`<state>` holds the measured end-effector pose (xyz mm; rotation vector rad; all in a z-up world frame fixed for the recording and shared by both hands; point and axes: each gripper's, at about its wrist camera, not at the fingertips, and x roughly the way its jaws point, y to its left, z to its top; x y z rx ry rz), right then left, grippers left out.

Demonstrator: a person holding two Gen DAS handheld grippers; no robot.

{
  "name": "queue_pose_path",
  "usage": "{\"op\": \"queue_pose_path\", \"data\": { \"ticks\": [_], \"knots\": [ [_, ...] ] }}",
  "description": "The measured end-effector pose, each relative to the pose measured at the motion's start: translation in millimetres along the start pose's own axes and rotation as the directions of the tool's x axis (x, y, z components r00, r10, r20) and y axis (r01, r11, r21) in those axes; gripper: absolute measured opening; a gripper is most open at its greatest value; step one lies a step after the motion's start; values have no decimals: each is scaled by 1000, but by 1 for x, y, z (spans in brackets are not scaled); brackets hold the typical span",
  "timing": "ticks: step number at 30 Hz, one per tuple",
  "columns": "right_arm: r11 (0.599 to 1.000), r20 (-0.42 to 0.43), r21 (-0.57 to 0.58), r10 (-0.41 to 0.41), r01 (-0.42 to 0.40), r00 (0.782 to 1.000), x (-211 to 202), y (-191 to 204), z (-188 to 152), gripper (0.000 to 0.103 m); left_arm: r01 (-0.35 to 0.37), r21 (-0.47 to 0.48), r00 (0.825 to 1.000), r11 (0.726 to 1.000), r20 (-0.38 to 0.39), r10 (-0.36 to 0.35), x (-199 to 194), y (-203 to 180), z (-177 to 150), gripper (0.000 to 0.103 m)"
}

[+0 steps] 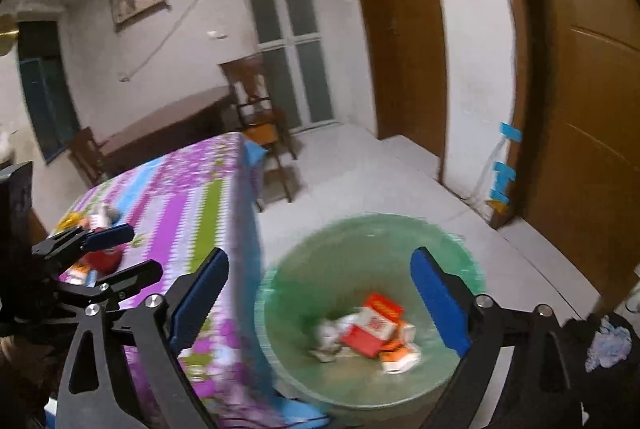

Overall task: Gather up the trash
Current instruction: 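Move both tools back over the table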

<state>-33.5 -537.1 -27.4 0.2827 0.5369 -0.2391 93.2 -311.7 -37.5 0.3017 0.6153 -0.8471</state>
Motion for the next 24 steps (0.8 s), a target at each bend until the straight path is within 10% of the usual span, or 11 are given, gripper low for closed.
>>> {"op": "queue_pose_path", "data": {
  "ticks": [8,15,19,24],
  "knots": [
    [977,-34,-110,178,-180,983,16,90,-5,93,-128,-170,991,977,8,131,-57,101,-39,80],
    [938,-110,-159,294,-309,949,42,161,-13,93,-321,-371,946,872,-89,311,-101,215,-96,80],
    [886,-186,-207,381,-416,906,57,219,-23,91,-384,-480,921,789,-138,365,-125,261,-132,80],
    [798,-292,-268,467,-541,834,83,307,-32,68,-410,-492,910,768,-160,383,-138,282,-150,80]
  ]
}}
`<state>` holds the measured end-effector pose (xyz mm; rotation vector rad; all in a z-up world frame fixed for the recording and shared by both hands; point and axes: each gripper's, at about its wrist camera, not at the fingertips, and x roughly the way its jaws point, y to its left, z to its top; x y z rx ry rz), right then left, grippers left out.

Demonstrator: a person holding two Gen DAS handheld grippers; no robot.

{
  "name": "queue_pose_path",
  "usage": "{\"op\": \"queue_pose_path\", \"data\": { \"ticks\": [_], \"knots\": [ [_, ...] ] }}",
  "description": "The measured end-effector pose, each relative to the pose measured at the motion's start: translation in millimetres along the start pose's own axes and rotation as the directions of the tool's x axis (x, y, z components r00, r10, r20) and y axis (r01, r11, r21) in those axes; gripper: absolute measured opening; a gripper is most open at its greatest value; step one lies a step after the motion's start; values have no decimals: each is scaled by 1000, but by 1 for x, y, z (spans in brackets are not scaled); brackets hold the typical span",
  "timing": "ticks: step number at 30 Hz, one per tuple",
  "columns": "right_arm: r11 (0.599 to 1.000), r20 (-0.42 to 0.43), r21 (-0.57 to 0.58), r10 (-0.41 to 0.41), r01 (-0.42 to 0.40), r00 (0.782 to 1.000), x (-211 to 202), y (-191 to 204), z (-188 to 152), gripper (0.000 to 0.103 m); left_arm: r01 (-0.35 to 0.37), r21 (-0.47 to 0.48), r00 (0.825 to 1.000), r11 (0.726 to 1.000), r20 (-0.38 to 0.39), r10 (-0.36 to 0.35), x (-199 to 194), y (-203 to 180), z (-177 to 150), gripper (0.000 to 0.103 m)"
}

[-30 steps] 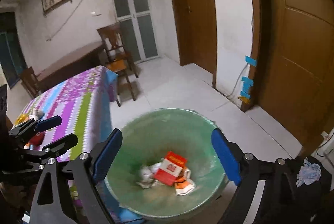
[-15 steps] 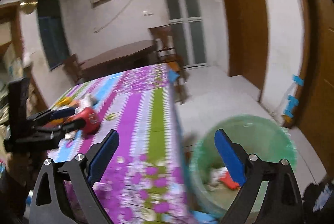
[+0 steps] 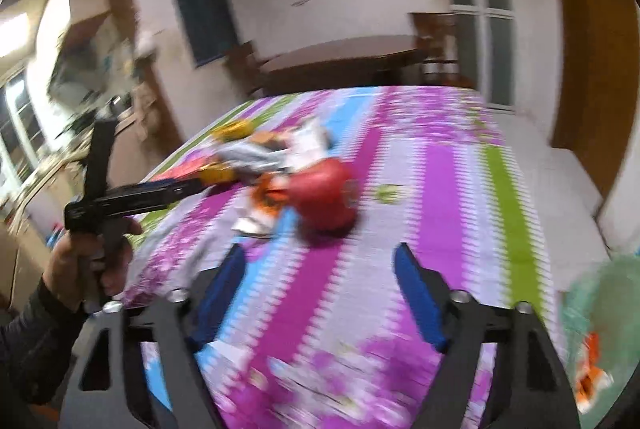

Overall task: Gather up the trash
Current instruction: 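Move both tools back over the table, then grasp the orange-white wrapper with the right tool while the left tool grasps the silver snack bag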

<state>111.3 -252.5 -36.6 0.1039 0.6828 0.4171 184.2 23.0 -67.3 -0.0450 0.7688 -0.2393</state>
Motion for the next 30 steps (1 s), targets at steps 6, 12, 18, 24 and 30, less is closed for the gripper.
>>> {"op": "queue_pose_path", "data": {
  "ticks": [6,12,18,24,30],
  "knots": [
    [995,-84,-79,51,-57,995,71,58,25,62,1,1,1000,1000,18,-1,-3,21,10,80],
    [985,-133,-160,-85,63,987,135,86,33,59,2,173,1000,985,-12,0,8,25,40,79],
    [970,-163,-190,-185,153,969,166,82,25,51,71,304,997,950,-56,-57,14,23,58,80],
    [972,-157,-171,-189,162,969,168,77,22,7,127,444,986,887,-155,-64,51,7,73,80],
    [990,-137,-104,-109,95,985,142,66,10,7,111,659,977,744,-208,38,93,-21,73,80]
  ]
}}
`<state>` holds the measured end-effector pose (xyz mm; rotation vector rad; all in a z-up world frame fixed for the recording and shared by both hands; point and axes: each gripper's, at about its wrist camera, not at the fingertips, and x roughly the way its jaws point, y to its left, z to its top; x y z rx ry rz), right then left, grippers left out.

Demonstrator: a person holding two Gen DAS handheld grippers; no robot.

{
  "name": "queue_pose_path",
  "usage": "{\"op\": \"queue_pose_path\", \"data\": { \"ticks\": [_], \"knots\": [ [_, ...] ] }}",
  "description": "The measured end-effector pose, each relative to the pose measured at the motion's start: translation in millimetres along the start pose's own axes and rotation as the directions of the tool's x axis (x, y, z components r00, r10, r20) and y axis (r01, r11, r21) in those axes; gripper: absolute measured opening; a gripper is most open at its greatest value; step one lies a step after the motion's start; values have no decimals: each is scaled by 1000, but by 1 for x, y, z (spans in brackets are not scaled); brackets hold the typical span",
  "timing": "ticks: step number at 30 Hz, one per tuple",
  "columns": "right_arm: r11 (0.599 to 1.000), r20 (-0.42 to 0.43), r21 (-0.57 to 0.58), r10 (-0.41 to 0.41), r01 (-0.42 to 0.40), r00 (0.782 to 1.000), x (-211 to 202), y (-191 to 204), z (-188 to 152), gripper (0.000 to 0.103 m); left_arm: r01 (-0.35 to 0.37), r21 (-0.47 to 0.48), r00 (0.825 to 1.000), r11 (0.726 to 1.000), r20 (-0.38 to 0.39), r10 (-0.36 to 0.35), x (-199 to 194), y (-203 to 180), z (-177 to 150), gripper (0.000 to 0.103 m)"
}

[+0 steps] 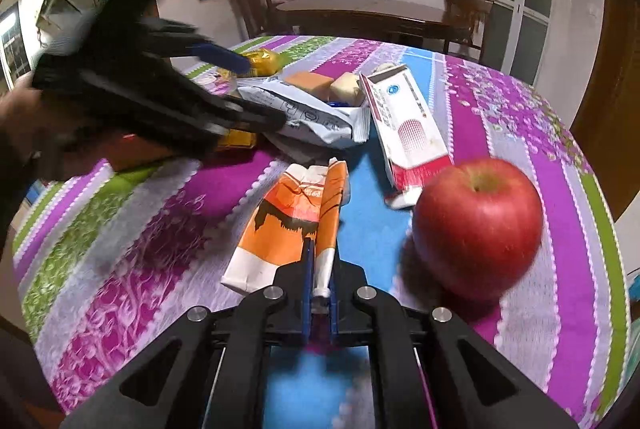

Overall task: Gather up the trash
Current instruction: 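Grasp the orange-white wrapper with the right tool while the left tool grasps the silver snack bag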

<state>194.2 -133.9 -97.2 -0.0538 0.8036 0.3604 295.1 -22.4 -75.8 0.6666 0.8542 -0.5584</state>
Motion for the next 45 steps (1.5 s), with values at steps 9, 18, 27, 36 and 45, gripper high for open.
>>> {"op": "queue_pose_path", "data": {
  "ticks": [9,18,27,36,45],
  "knots": [
    [991,3,133,10,-10,1000,-11,-49,-6,8,-9,55,999,998,-30,10,19,-17,3,63],
    [981,-6,178,84,-81,996,-16,-59,-17,10,89,-13,996,996,-32,-89,5,-42,-1,46],
    [983,21,155,92,-94,996,-37,-48,-31,9,49,-54,999,997,-3,-49,9,-58,3,44],
    [993,136,109,30,-45,990,-80,-28,-46,8,60,-276,993,959,115,-29,-39,-52,-26,37],
    [998,196,39,-47,40,979,-105,-7,-56,8,128,-435,982,891,184,-51,-76,-61,-72,37]
  ]
}}
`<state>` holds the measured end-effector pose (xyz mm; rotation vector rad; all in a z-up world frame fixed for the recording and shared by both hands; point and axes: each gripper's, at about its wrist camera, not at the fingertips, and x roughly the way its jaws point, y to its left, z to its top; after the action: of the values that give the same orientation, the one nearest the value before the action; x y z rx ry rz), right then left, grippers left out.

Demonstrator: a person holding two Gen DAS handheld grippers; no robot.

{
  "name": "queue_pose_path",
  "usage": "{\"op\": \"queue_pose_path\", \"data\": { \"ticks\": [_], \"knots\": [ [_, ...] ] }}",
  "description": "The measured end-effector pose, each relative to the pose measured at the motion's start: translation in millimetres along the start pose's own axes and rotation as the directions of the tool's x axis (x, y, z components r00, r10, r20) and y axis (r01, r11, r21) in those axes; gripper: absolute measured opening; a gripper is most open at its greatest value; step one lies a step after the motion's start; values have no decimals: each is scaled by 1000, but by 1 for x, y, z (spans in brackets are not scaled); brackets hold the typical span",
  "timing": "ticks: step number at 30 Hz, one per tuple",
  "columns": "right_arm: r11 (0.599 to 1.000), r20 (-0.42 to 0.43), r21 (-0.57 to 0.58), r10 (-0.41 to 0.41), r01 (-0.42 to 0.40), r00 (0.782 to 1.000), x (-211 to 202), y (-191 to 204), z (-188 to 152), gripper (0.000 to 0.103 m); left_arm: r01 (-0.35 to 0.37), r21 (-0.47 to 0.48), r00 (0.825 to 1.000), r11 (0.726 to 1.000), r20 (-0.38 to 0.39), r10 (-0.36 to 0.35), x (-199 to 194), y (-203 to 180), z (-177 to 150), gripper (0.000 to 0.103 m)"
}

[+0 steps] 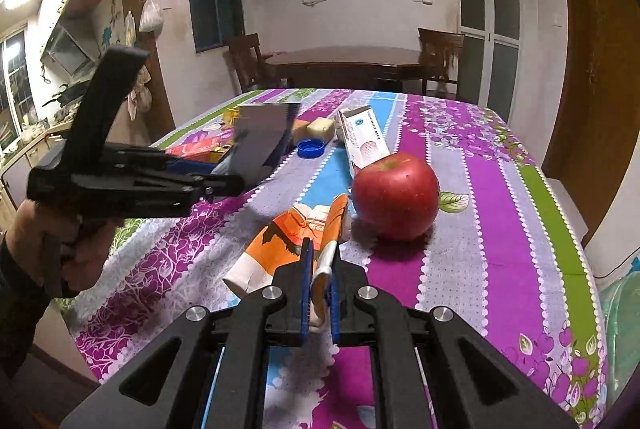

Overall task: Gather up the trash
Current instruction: 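Grasp the orange-white wrapper with the right tool while the left tool grasps the silver snack bag, then carry the wrapper and silver bag to the green bin and open both tools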

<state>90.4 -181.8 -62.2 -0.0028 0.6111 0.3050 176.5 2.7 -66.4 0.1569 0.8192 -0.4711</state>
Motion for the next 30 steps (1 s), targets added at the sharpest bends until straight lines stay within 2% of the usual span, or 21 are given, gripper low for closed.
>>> {"op": "queue_pose_path", "data": {
  "ticks": [5,7,12,16,21,30],
  "knots": [
    [994,112,-48,-90,96,990,-27,11,4,8,3,-90,997,996,82,4,-29,-8,-7,37],
    [986,179,-70,-137,151,974,-41,16,8,8,14,-124,993,992,116,1,-41,-15,-8,37],
    [976,281,-65,-180,206,943,-69,16,15,8,28,-186,983,982,185,7,-68,-36,-13,37],
    [971,327,-58,-201,231,924,-88,14,19,8,62,-210,973,976,233,-11,-82,-52,-11,37],
    [959,371,-42,-247,281,895,-118,3,21,8,106,-211,967,972,250,-51,-84,-72,-1,37],
    [926,398,7,-350,378,848,-168,-38,17,8,197,-148,950,969,272,-152,-78,-127,26,37]
  ]
}}
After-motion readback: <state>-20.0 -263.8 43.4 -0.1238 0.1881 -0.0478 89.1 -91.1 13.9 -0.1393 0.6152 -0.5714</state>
